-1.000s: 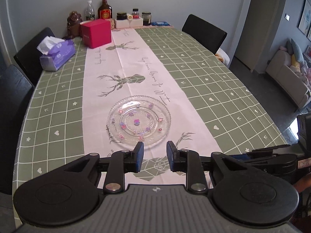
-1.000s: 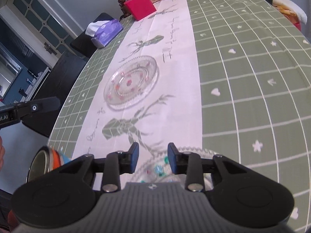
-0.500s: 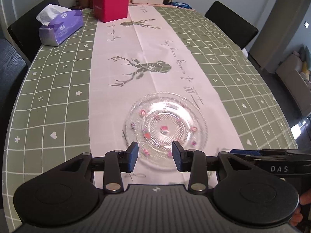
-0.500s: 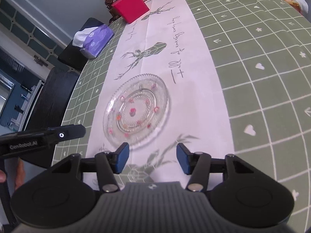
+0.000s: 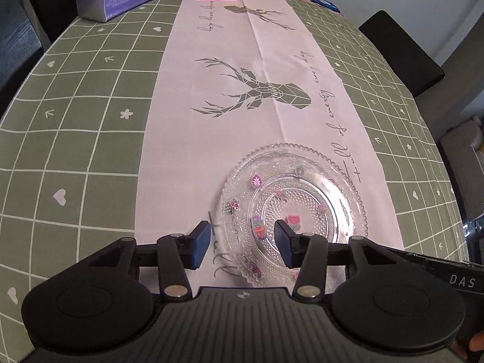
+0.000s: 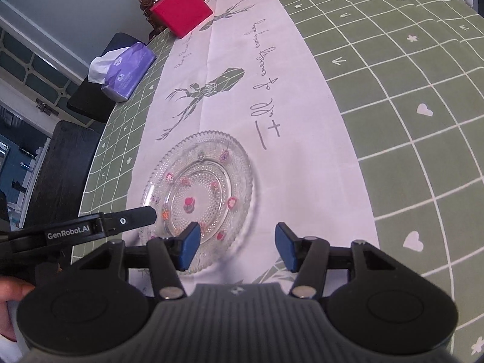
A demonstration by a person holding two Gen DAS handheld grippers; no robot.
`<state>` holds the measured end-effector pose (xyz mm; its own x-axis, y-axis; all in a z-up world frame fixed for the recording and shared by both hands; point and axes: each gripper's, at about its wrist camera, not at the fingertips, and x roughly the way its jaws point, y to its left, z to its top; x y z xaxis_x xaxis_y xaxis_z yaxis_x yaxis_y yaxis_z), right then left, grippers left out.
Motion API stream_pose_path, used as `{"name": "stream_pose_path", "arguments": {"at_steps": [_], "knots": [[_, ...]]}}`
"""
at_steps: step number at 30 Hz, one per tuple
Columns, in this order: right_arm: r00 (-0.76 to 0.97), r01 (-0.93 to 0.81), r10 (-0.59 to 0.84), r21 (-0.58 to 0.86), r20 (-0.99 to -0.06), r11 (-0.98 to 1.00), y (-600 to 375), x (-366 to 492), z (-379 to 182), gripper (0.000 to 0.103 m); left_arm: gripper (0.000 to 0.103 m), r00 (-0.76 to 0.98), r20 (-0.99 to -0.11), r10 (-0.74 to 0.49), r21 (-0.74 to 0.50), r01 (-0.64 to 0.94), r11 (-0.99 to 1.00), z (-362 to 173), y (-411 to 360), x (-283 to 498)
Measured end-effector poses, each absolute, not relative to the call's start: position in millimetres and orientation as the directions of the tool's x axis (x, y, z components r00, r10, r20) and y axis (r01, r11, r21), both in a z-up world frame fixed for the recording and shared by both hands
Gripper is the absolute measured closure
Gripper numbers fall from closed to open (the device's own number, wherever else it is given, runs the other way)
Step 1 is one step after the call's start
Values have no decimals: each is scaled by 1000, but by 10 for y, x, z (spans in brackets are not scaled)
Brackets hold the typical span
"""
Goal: Organize plates and bowls
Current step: 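Grasp the rim of the pink-dotted glass plate with the right tool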
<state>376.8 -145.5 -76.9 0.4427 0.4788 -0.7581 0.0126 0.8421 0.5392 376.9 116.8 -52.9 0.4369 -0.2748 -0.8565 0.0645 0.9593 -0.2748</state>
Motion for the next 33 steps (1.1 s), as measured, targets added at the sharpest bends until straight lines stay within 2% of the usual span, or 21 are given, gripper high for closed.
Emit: {"name": "stream_pose_path", "arguments": {"at_steps": [2,6,7,9,11,12,15,18,33], "knots": [[445,7,483,542,-754,840,-1439,3795,-773,49,48,438,-848,-298,-313,41,949,-583,1217,3794],[448,10,495,558,-744,830,-1428,3831,-803,60,50,458,-829,-320,-342,36,939,-605,1248,3804],[449,16,497,563,-743,826,-1432,3836,-815,67,53,456,-830,-323,-343,41,939,-609,1244,3805],[445,26,504,573,-740,819,-1434,3850,-845,76,67,456,-832,-316,-334,45,942,-606,1229,3792],[453,32,504,578,-736,815,-1440,3844,-860,81,69,456,-838,-300,-312,51,949,-599,1209,3774],[459,31,504,580,-732,814,-1447,3840,-862,83,73,458,-842,-286,-293,56,954,-596,1193,3765],[465,42,496,577,-734,815,-1484,3827,-887,95,75,462,-846,-264,-270,55,961,-591,1169,3739],[462,40,494,573,-737,818,-1497,3816,-875,95,81,459,-855,-241,-239,65,969,-579,1130,3718],[480,27,520,605,-707,796,-1662,3616,-657,94,81,475,-852,-218,-196,97,976,-222,939,3459]]}}
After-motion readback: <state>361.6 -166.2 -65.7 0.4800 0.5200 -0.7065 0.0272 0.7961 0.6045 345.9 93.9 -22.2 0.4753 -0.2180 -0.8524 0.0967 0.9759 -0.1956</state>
